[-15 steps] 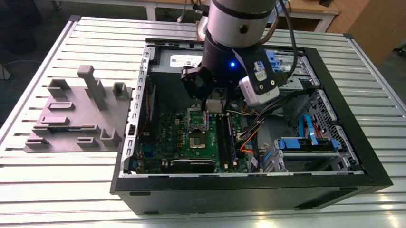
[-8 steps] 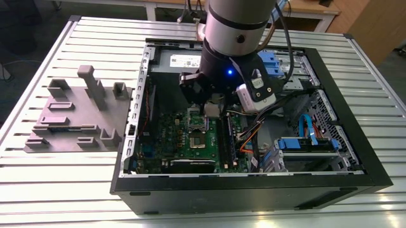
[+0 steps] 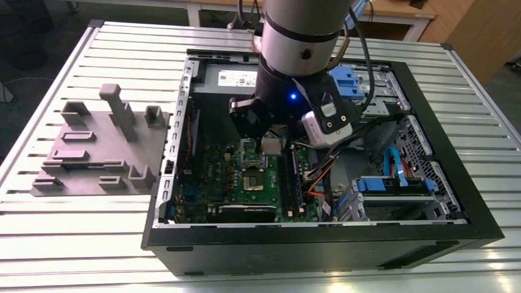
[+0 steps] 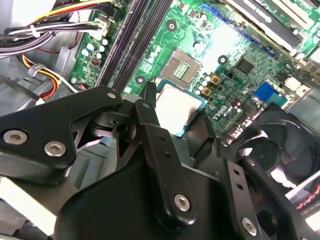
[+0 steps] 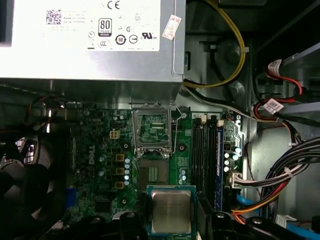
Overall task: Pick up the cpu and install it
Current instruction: 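Place the cpu into insertion slot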
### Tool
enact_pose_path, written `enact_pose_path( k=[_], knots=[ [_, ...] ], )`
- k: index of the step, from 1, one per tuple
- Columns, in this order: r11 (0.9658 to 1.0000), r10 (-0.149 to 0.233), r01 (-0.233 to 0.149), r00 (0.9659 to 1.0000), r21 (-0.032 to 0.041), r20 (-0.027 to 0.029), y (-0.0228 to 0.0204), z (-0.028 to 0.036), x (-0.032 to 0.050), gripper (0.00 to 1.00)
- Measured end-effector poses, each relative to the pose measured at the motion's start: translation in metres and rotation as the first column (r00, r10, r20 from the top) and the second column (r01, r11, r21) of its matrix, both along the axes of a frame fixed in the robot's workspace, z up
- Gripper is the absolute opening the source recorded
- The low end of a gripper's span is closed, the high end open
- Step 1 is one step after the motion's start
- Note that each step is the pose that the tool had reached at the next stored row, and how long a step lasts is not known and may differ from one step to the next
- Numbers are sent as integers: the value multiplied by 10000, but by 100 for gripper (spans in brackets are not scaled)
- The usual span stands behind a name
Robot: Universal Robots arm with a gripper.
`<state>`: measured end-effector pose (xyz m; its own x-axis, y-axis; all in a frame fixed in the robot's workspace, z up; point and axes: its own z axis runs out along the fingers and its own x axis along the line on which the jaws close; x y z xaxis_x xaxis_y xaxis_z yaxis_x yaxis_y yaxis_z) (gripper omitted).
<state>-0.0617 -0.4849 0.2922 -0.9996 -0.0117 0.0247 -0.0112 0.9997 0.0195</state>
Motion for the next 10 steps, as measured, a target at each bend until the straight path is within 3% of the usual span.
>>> enact_pose_path(
  k=[5,10],
  knots=[
    [10000,0,0,10000,-1,5,-4,-90,-45,47],
    [10000,0,0,10000,4,5,-87,-182,-53,47]
  ],
)
